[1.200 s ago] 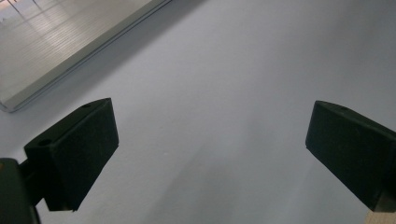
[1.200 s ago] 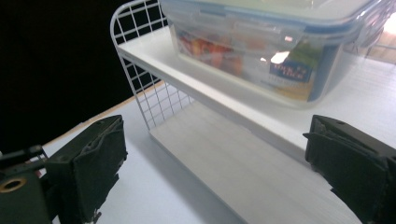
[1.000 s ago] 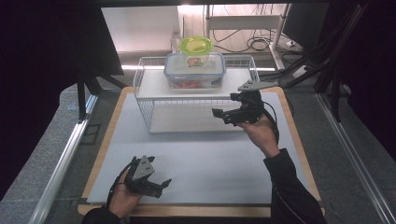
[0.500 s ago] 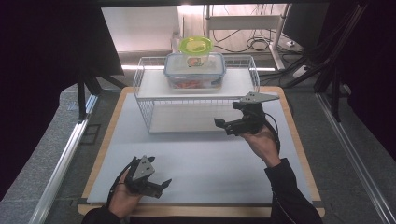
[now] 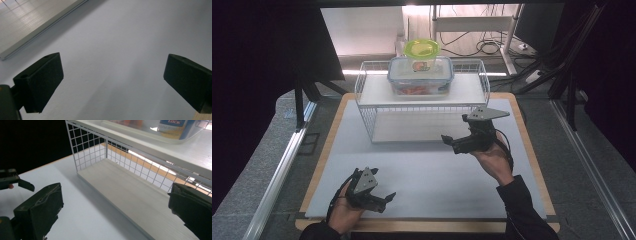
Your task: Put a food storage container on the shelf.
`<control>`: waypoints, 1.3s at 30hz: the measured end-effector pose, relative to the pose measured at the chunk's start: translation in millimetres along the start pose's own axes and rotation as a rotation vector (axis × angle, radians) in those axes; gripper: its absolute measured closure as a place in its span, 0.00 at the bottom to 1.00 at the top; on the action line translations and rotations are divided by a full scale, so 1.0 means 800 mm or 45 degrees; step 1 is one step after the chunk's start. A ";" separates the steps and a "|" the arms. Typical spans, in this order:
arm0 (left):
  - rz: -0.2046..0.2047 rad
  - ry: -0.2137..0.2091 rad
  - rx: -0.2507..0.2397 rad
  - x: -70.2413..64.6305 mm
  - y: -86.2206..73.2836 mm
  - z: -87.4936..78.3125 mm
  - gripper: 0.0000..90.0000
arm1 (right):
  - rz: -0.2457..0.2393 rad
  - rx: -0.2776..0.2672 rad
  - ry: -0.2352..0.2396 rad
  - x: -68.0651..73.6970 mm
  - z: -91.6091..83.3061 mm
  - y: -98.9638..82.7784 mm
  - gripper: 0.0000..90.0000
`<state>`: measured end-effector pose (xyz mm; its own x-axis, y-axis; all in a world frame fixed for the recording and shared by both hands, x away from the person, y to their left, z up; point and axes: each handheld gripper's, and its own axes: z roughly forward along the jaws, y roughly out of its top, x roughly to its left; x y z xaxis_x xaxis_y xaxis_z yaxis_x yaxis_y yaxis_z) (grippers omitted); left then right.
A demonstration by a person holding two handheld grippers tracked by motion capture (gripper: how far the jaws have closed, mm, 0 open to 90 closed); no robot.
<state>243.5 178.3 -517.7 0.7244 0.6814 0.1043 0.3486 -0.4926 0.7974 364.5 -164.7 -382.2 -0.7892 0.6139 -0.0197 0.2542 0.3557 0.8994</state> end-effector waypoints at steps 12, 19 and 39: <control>-0.010 -0.009 -0.014 0.001 -0.001 -0.001 0.03 | -0.013 0.003 -0.031 0.009 -0.010 -0.013 0.00; -0.014 -0.018 -0.023 0.001 0.000 -0.002 0.02 | -0.024 0.019 -0.027 0.016 -0.012 -0.021 0.00; -0.043 -0.026 -0.043 0.004 -0.001 -0.004 0.03 | -0.034 0.084 -0.036 0.030 -0.016 -0.044 0.00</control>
<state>243.6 182.0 -516.1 0.7249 0.6859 0.0648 0.3529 -0.4504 0.8201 329.6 -171.7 -409.0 -0.7802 0.6230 -0.0569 0.2703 0.4176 0.8675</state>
